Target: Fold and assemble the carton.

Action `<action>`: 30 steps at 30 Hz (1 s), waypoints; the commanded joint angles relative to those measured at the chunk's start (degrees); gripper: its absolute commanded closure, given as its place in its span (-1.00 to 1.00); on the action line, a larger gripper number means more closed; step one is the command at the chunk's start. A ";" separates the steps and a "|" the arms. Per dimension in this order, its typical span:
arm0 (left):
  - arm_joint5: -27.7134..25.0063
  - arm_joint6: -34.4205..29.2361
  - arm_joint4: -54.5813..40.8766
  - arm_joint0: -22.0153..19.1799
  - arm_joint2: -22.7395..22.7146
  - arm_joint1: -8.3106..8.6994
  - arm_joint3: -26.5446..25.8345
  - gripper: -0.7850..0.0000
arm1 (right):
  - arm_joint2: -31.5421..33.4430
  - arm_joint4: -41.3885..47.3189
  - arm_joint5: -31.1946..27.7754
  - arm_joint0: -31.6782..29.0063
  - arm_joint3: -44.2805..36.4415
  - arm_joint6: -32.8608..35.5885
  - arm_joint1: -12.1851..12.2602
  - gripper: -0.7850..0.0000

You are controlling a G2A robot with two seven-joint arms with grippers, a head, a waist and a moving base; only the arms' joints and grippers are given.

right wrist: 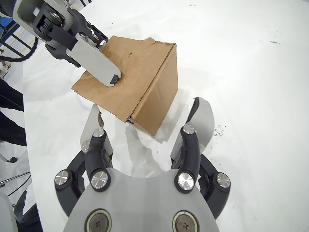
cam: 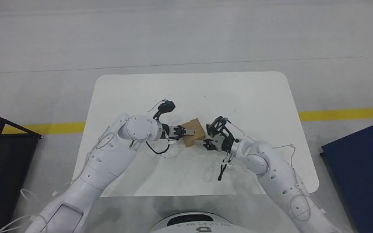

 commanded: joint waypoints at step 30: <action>-8.85 8.26 -6.92 12.11 -17.61 3.70 -8.96 -1.00 | 4.46 -18.79 8.16 -5.04 -16.83 2.75 1.93 -1.00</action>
